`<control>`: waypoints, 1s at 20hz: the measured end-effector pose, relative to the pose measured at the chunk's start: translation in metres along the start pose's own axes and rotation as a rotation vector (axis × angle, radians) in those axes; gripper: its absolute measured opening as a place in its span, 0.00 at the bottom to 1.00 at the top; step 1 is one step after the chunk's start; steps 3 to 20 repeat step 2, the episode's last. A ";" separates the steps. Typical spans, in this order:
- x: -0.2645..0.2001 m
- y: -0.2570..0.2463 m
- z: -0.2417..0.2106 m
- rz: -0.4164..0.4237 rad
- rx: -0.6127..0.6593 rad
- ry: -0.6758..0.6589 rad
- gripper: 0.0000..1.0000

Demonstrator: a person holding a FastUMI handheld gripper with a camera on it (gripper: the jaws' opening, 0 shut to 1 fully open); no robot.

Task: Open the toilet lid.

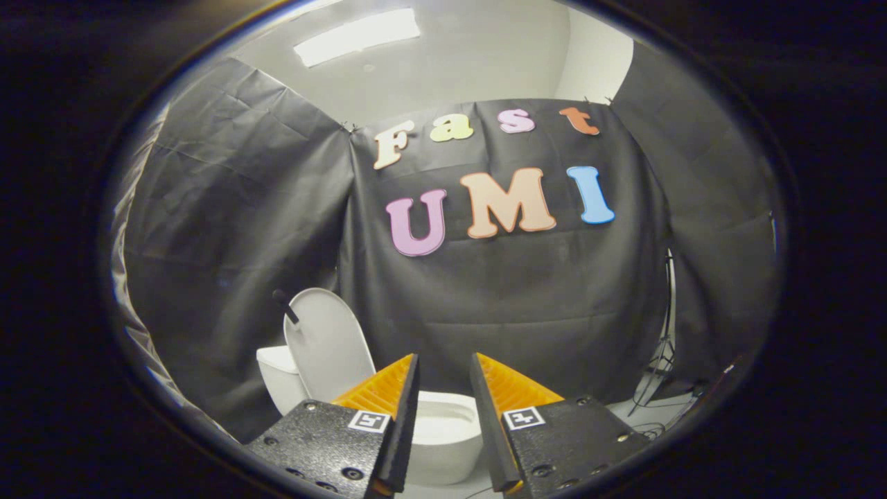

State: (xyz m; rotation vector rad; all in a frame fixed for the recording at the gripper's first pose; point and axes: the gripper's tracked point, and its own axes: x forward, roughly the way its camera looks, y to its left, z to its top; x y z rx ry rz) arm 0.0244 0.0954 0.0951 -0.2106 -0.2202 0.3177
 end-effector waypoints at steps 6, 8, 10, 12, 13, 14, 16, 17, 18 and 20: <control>-0.012 -0.005 -0.013 -0.006 0.006 0.020 0.45; -0.012 -0.005 -0.013 -0.006 0.006 0.020 0.45; -0.012 -0.005 -0.013 -0.006 0.006 0.020 0.45; -0.012 -0.005 -0.013 -0.006 0.006 0.020 0.45; -0.012 -0.005 -0.013 -0.006 0.006 0.020 0.45; -0.012 -0.005 -0.013 -0.006 0.006 0.020 0.45; -0.012 -0.005 -0.013 -0.006 0.006 0.020 0.45; -0.012 -0.005 -0.013 -0.006 0.006 0.020 0.45; -0.012 -0.005 -0.013 -0.006 0.006 0.020 0.45; -0.012 -0.005 -0.013 -0.006 0.006 0.020 0.45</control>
